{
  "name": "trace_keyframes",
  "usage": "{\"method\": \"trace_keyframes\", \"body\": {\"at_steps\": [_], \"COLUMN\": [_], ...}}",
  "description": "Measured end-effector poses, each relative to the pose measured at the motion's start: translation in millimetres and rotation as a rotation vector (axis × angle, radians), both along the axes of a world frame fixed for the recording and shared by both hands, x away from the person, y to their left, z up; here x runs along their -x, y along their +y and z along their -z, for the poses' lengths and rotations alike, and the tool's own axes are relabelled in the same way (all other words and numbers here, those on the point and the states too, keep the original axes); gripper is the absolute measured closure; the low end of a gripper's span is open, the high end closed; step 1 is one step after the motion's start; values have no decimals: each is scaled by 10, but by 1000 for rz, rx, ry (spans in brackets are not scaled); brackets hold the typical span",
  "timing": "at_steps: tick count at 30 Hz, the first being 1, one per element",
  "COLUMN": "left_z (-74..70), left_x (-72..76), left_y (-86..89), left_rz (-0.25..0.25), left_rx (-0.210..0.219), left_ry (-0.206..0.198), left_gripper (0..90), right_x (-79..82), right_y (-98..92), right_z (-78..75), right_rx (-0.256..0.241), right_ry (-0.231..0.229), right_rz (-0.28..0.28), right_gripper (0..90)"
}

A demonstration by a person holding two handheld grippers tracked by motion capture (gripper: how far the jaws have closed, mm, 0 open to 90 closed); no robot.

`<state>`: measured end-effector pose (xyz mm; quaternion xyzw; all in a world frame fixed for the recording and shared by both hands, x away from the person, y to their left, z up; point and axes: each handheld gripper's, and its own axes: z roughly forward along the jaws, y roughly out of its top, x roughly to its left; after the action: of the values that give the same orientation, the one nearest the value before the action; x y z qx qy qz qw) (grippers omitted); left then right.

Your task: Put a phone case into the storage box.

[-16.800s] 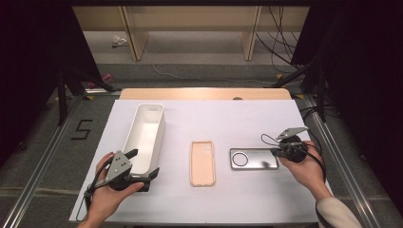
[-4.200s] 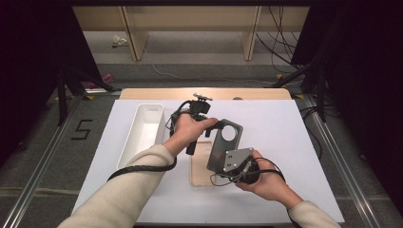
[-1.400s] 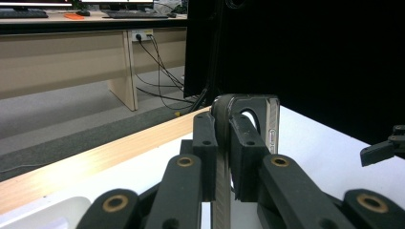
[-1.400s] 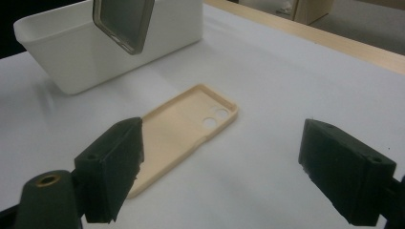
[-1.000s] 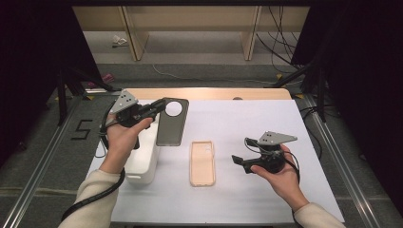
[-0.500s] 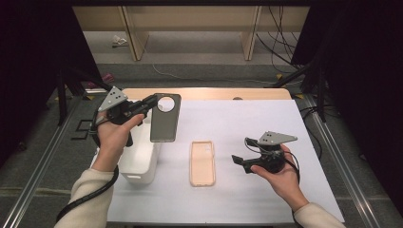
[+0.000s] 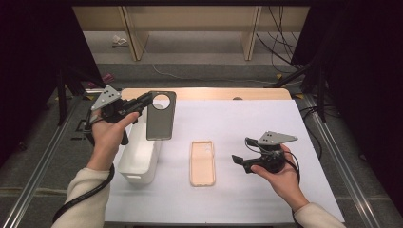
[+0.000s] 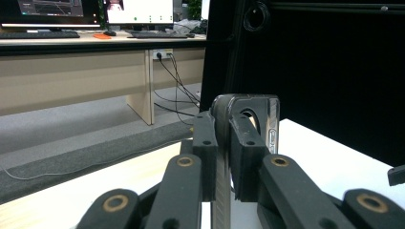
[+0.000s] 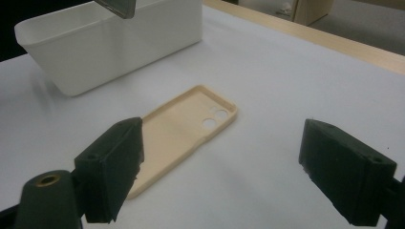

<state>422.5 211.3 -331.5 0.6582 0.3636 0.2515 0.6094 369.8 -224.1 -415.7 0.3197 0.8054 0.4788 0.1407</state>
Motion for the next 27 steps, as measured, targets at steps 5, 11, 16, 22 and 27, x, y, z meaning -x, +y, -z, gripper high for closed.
{"method": "trace_keyframes", "body": {"at_steps": [5,11,16,22,27], "left_z": [-13,-15,-18,-15,-15], "left_x": [-2,-6,-9,-16,-24], "left_y": [56,93,131,181,225], "left_rz": [-12,-13,-19,-27,-30], "left_rx": [7,3,-3,5,11], "left_ry": [-3,-9,-13,-14,-15], "left_gripper": [819,820,820,820,820], "right_x": [0,0,-1,-1,-1], "right_y": [1,-1,-3,-4,-7], "right_z": [1,0,0,-1,-1], "right_rx": [-1,-1,0,-1,0], "right_ry": [1,-1,3,4,2], "right_rz": [0,-1,-1,-1,0], "right_gripper": [163,163,163,163,163]}}
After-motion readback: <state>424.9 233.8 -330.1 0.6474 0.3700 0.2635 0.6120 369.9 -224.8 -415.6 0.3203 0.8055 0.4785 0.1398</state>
